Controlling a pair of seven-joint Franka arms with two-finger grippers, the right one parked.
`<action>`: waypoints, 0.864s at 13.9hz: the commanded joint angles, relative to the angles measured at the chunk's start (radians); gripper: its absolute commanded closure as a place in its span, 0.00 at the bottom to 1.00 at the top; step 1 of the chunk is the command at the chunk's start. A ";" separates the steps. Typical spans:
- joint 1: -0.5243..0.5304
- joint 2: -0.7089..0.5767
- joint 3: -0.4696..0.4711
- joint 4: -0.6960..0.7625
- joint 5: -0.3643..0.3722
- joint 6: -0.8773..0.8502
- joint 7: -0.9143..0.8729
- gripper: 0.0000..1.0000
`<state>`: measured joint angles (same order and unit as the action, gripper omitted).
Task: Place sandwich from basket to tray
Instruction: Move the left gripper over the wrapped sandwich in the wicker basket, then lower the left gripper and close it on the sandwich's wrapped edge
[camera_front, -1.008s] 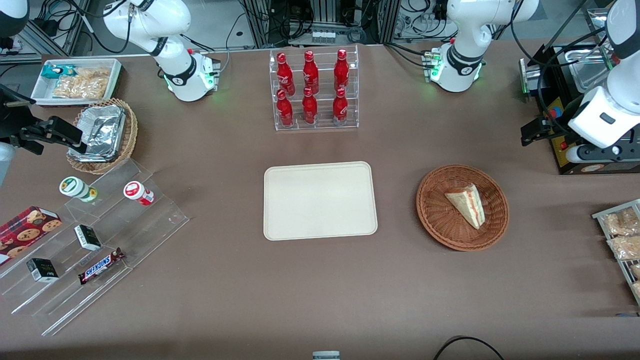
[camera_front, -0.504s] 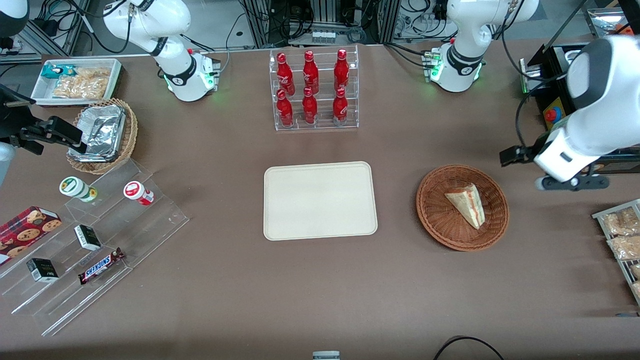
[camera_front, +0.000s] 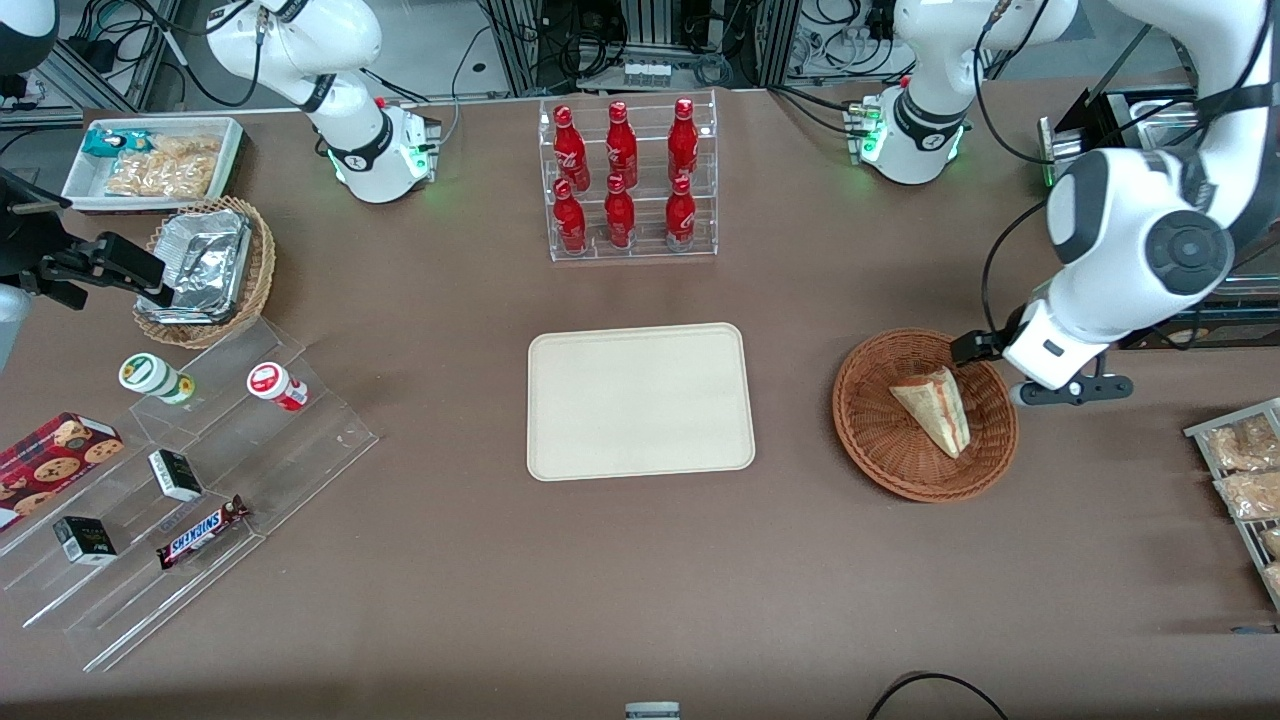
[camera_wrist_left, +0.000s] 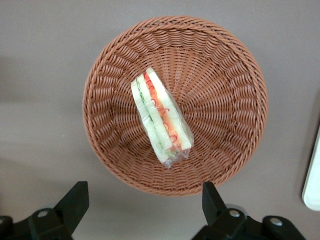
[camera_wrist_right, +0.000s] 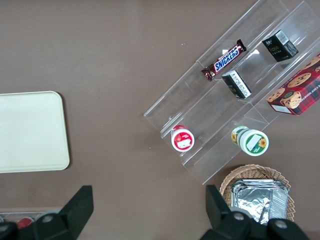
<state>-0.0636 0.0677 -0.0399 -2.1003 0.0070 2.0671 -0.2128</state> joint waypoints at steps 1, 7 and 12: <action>-0.004 -0.011 -0.012 -0.073 -0.005 0.097 -0.145 0.00; -0.004 0.047 -0.026 -0.118 -0.005 0.208 -0.479 0.00; -0.002 0.122 -0.026 -0.118 -0.007 0.278 -0.497 0.00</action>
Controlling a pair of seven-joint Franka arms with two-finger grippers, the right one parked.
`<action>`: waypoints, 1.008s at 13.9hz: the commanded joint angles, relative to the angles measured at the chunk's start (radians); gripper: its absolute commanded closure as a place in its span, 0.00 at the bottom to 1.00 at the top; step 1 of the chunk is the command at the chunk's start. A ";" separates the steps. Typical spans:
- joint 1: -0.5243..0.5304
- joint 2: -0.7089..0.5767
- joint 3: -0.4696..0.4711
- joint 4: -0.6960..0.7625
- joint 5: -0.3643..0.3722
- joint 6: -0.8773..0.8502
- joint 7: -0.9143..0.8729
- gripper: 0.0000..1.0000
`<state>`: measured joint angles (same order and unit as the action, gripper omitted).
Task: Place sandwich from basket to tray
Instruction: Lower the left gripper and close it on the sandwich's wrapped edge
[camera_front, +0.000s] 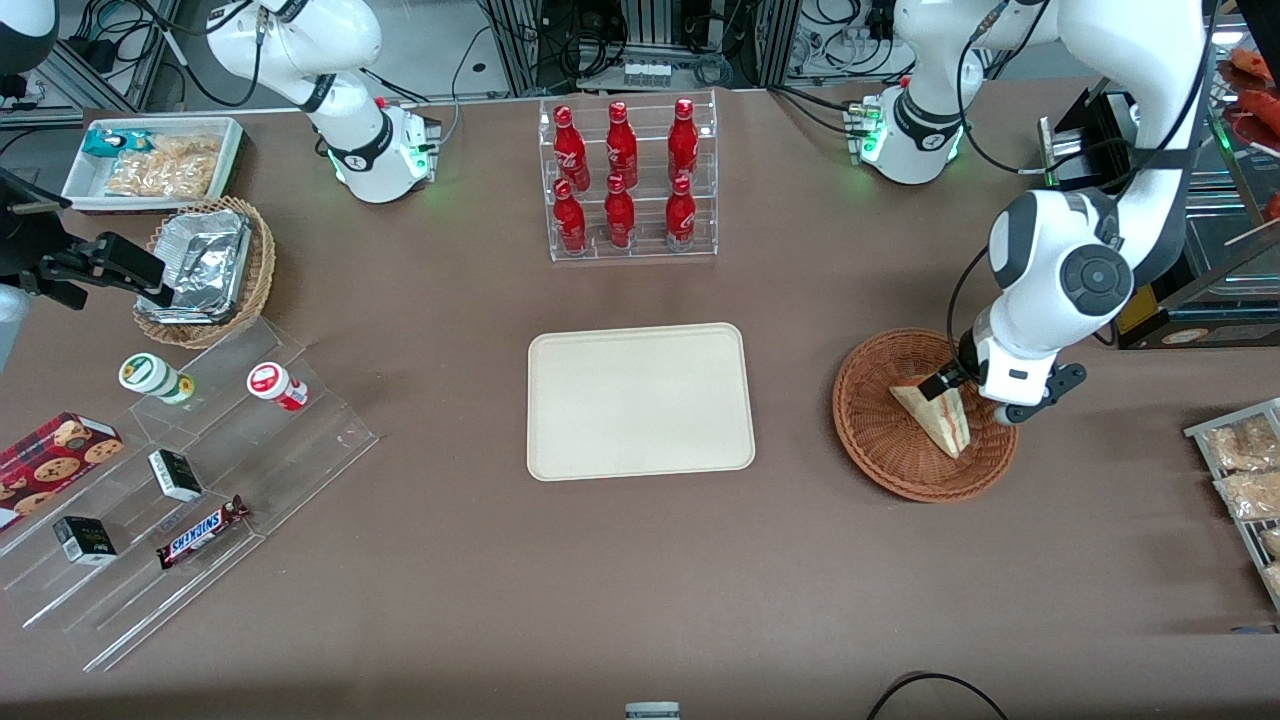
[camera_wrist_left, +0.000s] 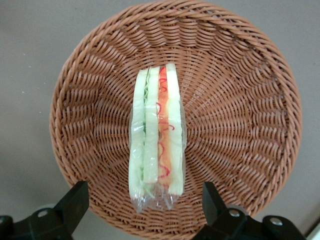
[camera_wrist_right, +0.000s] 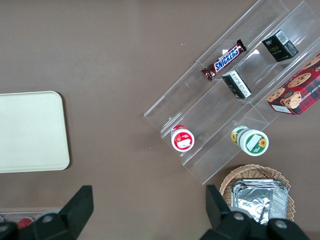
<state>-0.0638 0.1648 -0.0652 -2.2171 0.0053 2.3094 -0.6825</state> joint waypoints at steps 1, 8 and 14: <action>-0.002 0.042 -0.001 -0.003 -0.005 0.056 -0.046 0.00; 0.001 0.090 -0.001 -0.001 -0.005 0.076 -0.068 0.81; -0.004 0.088 -0.025 0.157 -0.001 -0.152 -0.039 0.97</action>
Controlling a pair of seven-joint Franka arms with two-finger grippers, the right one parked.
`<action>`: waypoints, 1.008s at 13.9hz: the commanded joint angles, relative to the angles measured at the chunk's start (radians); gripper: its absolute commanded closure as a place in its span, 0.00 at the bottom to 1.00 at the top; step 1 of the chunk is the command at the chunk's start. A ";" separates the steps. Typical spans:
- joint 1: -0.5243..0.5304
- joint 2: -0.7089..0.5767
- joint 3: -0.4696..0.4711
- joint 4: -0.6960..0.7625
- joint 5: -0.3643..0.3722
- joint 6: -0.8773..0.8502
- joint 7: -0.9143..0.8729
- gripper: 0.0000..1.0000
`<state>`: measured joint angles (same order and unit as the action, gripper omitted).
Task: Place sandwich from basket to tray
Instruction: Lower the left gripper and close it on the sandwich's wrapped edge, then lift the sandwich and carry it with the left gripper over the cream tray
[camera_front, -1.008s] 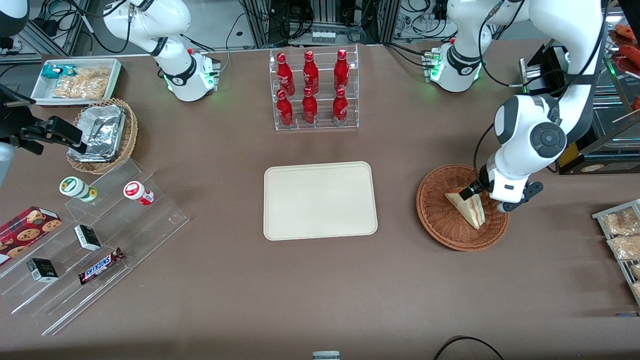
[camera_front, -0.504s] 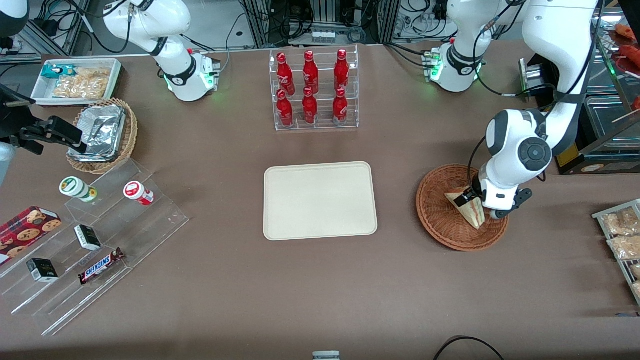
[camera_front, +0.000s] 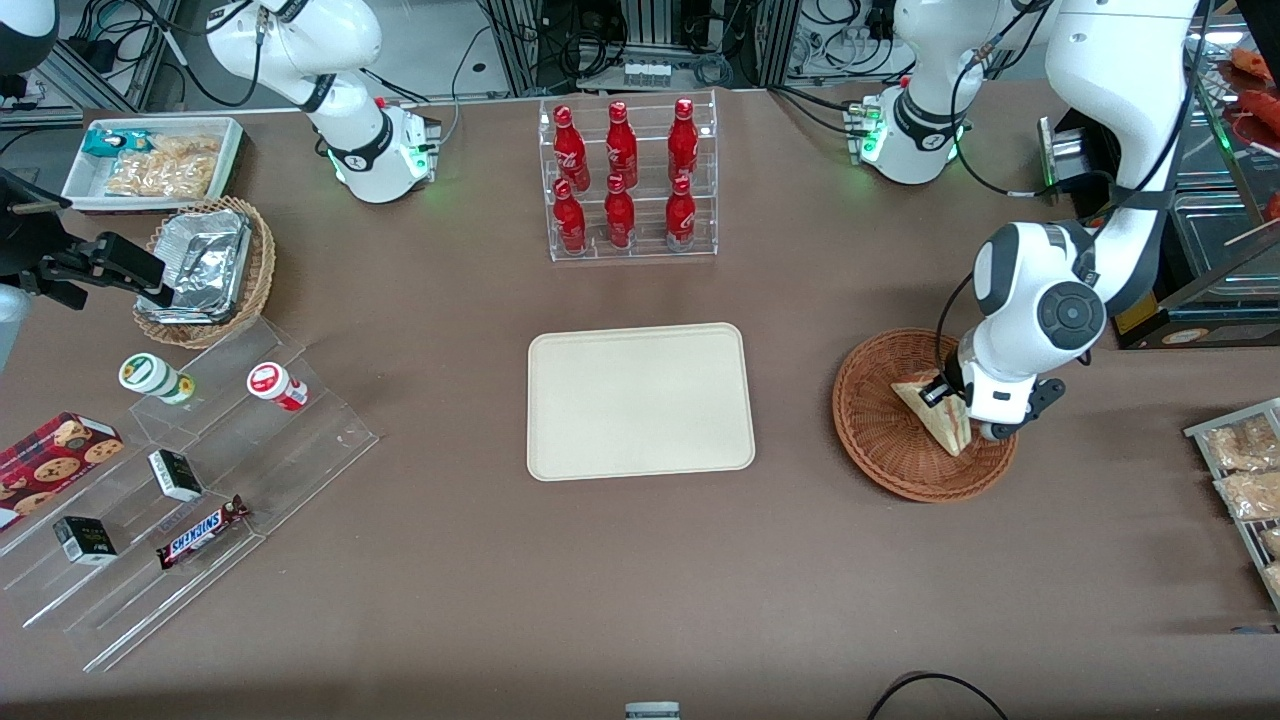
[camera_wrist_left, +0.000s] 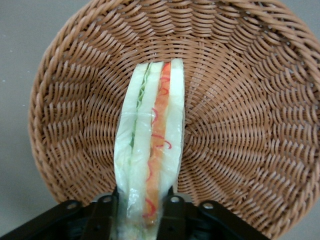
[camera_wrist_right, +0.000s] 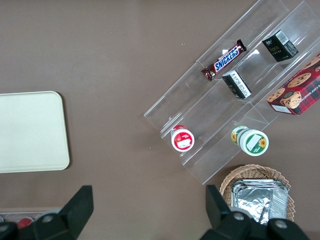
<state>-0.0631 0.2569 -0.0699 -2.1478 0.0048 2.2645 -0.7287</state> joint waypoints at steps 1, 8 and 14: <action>-0.004 -0.002 -0.037 0.127 0.001 -0.162 0.037 0.97; -0.004 0.047 -0.157 0.288 0.031 -0.287 0.319 0.91; -0.101 0.189 -0.261 0.453 0.124 -0.289 0.142 0.98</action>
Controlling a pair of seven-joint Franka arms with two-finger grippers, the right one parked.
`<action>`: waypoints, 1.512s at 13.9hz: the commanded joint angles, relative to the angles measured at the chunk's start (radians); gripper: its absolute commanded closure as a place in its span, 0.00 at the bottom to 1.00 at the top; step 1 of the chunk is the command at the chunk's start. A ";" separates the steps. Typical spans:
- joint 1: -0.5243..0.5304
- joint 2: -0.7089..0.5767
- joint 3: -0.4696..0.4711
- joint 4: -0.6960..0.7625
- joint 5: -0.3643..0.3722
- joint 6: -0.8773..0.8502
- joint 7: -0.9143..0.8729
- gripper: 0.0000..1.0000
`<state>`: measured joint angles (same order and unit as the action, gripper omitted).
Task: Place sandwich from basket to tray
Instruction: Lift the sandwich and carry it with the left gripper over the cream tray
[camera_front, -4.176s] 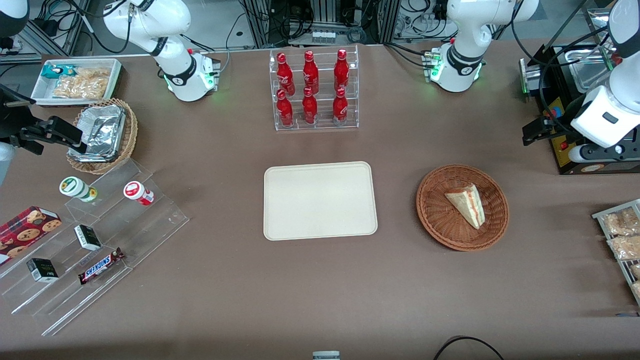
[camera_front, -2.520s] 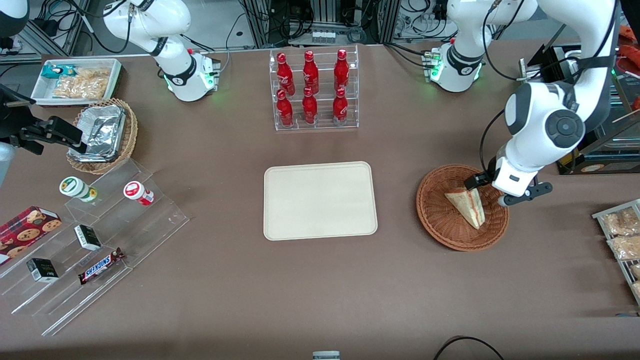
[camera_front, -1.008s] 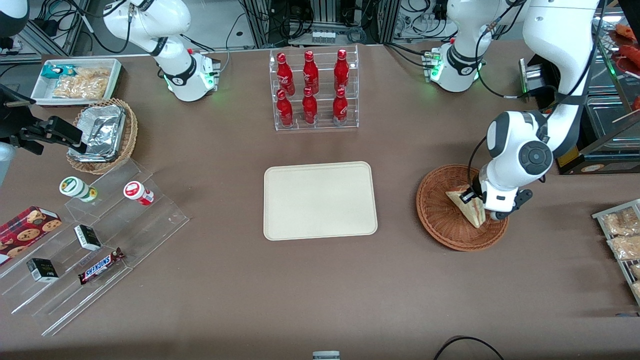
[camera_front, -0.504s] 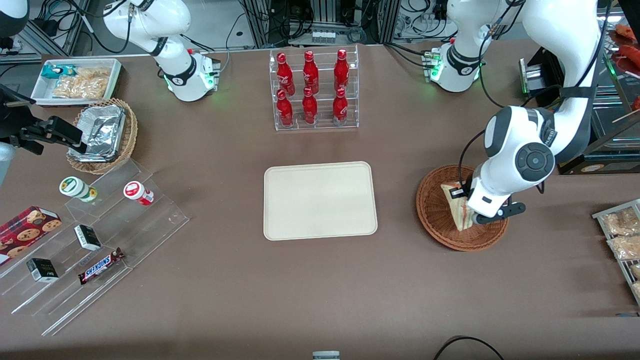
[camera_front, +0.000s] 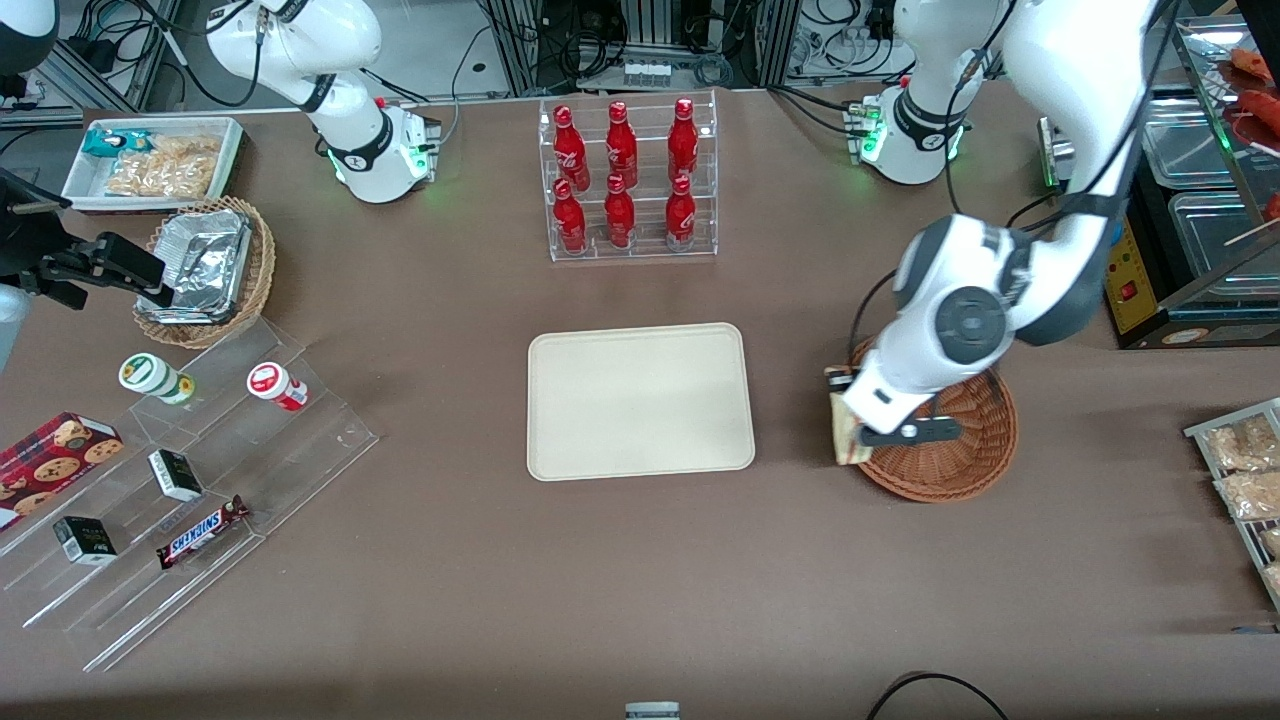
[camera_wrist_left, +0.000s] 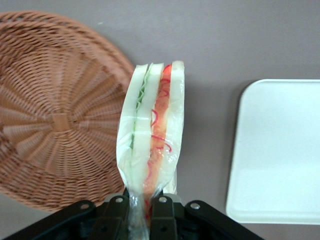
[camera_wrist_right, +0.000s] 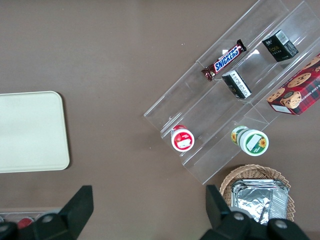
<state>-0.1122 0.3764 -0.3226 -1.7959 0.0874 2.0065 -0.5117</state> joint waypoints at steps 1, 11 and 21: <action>-0.090 0.085 -0.010 0.105 0.041 -0.026 -0.103 0.98; -0.369 0.338 -0.007 0.418 0.046 -0.020 -0.407 0.98; -0.478 0.486 -0.003 0.553 0.121 -0.017 -0.513 0.97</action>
<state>-0.5667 0.8339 -0.3342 -1.2959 0.1846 2.0075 -0.9919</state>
